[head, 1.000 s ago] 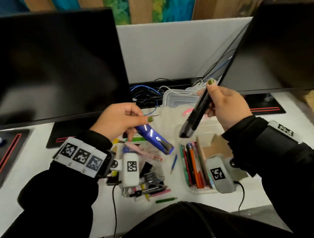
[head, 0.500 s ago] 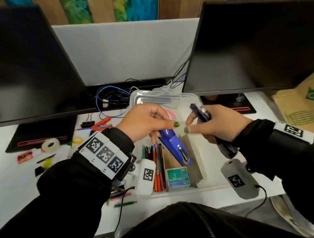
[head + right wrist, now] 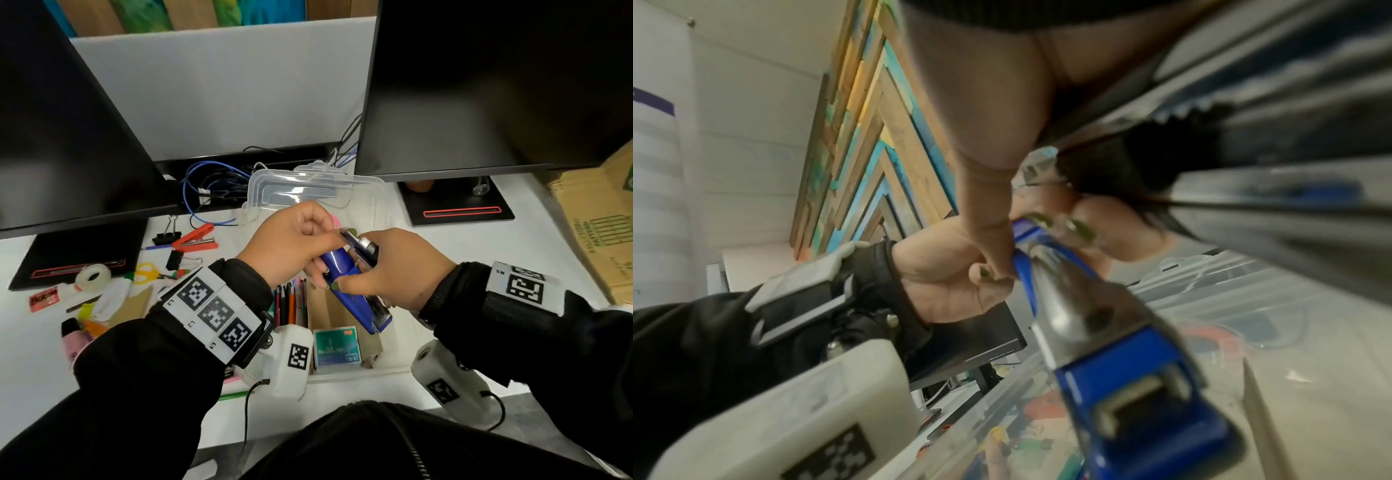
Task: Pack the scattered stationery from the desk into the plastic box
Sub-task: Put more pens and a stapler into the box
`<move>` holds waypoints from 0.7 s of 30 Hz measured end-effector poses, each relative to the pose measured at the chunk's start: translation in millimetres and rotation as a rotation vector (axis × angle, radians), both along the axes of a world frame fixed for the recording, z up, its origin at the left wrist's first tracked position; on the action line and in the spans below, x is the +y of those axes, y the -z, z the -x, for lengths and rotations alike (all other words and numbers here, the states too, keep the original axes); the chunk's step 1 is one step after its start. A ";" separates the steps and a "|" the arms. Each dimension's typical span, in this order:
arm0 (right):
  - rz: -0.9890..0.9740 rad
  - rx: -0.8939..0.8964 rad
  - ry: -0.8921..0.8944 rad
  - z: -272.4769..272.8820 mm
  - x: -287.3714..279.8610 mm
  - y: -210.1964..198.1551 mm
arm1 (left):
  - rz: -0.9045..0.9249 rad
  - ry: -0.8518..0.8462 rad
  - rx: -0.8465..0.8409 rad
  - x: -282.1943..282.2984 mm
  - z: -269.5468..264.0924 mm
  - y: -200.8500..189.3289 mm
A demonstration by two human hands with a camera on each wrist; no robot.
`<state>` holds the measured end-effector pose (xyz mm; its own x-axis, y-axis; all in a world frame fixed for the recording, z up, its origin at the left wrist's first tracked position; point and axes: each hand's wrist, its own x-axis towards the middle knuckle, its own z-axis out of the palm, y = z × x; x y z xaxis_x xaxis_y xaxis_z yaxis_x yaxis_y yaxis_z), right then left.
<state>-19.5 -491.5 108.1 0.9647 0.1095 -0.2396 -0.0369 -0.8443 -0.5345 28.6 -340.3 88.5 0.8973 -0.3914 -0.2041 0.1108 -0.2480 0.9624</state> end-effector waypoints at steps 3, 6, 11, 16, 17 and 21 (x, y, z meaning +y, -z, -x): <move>-0.029 0.038 0.015 -1.7 -4.2 1.9 | 0.017 0.001 0.020 -4.8 2.4 -0.6; -0.038 0.092 0.047 -4.7 -12.5 3.5 | 0.035 0.010 0.039 -4.9 1.2 -3.3; -0.074 0.147 0.181 -13.4 -33.5 5.6 | -0.325 -0.081 -0.267 24.2 -9.0 1.8; -0.039 0.224 0.234 -24.9 -50.9 10.0 | -0.607 -0.116 -0.267 56.0 -15.5 24.5; -0.010 0.247 0.238 -26.8 -52.0 12.6 | -0.644 -0.098 -0.253 58.5 -16.9 27.5; 0.143 0.380 0.206 -31.4 -46.3 26.4 | -0.707 0.005 -0.179 63.6 -22.4 34.2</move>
